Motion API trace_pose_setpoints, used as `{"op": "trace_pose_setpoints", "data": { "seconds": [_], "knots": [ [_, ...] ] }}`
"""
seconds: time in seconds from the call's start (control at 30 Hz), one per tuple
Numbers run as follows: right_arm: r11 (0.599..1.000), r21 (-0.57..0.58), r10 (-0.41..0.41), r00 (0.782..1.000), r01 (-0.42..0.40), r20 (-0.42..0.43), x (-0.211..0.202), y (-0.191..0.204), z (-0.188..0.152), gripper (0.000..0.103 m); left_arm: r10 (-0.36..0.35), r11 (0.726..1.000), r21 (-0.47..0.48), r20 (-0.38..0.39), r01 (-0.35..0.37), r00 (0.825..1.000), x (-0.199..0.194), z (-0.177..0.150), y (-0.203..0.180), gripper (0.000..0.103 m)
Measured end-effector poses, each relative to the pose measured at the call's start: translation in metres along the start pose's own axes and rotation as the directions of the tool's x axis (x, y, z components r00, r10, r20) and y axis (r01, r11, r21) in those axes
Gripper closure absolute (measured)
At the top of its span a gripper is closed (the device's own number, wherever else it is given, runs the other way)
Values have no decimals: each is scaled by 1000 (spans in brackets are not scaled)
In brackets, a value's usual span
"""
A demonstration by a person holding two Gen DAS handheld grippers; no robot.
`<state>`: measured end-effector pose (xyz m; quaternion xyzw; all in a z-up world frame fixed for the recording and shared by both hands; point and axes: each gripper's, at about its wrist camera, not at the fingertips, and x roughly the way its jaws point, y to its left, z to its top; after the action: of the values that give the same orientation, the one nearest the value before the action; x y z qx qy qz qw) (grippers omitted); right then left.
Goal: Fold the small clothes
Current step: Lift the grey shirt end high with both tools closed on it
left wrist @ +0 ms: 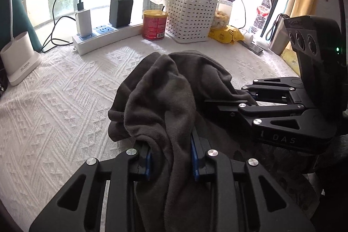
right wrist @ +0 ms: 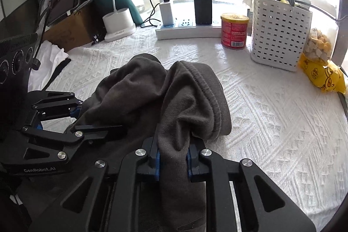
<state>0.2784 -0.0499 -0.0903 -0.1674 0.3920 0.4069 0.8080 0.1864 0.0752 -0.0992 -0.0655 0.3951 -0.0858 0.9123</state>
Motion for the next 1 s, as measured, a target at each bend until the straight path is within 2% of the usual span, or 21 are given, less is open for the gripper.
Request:
{"op": "trace_pose_setpoints", "data": {
  "seconds": [0.43, 1.0],
  "knots": [
    [1000, 5, -7, 995, 7, 103, -52, 13, -7, 85, 21, 1000, 14, 107, -22, 994, -41, -7, -23, 78],
    [1000, -1, -22, 968, 23, 249, -121, 41, -17, 85, 1, 999, 52, 236, -14, 972, -93, -10, -50, 78]
  ]
}}
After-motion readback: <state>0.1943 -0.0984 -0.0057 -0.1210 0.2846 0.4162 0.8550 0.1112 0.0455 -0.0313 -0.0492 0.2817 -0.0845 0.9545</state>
